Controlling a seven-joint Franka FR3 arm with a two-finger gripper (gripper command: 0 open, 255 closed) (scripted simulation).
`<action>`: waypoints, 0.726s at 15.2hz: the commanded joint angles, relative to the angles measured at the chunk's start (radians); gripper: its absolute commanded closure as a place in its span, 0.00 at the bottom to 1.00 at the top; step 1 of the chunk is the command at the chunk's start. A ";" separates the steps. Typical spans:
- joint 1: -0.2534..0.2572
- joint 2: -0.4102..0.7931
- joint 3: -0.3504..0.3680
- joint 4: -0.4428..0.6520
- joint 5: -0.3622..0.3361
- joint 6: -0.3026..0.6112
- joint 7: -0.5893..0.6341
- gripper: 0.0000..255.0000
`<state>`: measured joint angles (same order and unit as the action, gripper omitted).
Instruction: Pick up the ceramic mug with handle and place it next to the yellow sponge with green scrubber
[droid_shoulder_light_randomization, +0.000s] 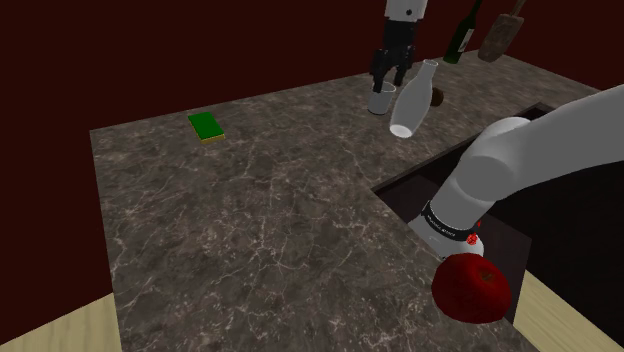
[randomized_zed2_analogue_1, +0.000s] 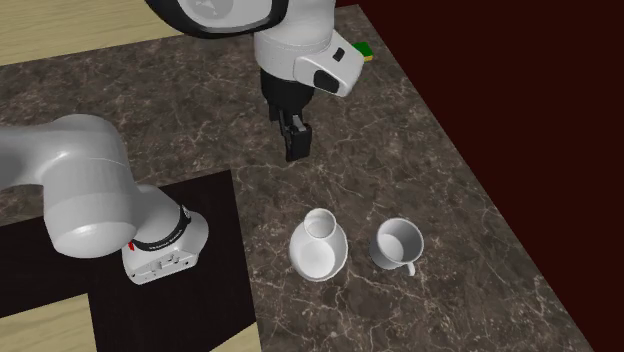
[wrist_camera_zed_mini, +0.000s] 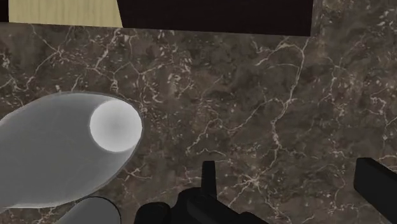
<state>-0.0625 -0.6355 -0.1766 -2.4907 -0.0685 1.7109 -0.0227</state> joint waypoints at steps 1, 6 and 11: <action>-0.011 0.040 -0.022 0.002 -0.024 0.055 -0.024 0.00; -0.039 0.167 -0.090 0.027 -0.074 0.199 -0.093 0.00; -0.059 0.314 -0.157 0.082 -0.096 0.334 -0.164 0.00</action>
<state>-0.1191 -0.3606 -0.3187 -2.4262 -0.1631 2.0122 -0.1708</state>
